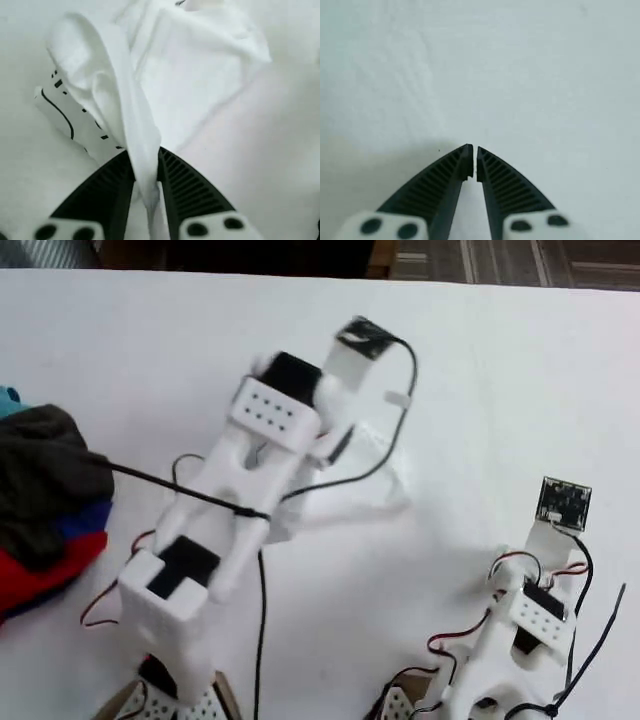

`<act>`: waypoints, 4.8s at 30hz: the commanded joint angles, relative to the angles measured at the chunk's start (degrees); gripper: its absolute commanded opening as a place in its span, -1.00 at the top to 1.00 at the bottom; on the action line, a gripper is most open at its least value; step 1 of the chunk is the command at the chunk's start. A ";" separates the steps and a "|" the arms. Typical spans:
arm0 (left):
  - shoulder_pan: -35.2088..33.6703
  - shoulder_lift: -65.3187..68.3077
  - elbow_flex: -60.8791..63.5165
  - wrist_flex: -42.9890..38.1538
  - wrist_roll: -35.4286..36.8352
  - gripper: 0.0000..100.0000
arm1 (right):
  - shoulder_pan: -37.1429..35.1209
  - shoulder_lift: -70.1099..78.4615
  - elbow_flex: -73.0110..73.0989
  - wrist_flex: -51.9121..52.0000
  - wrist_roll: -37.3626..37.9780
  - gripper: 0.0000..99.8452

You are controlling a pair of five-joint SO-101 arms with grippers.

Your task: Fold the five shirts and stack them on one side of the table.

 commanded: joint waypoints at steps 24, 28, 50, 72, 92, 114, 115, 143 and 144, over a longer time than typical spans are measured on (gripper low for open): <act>3.96 11.60 -2.68 -21.01 0.09 0.94 | 0.48 -1.36 -0.09 -1.01 -0.26 0.95; 3.78 11.60 -2.68 -20.66 0.00 0.67 | 0.48 -1.36 -0.09 -1.01 -0.26 0.95; -2.55 19.60 -9.63 -15.47 -0.09 0.95 | -1.01 -1.27 0.00 -1.27 -0.26 0.95; 9.93 18.73 -9.63 -12.75 0.09 0.95 | -0.66 -1.27 0.00 -1.27 -0.26 0.95; -15.03 14.77 -13.93 -4.40 -0.35 0.94 | -15.34 -1.27 -18.02 21.93 -0.79 0.95; -34.46 34.55 -13.85 -10.73 4.92 0.94 | -53.32 23.96 -44.40 36.00 4.66 0.82; -34.46 34.64 -13.85 -10.81 4.92 0.94 | -52.70 25.36 -44.40 36.00 5.19 0.82; -24.53 35.60 -40.13 7.56 7.12 0.95 | -40.13 21.49 -50.20 39.60 -0.88 0.83; -23.91 35.60 -39.78 7.38 9.14 0.95 | -40.40 22.46 -49.32 38.90 -1.76 0.83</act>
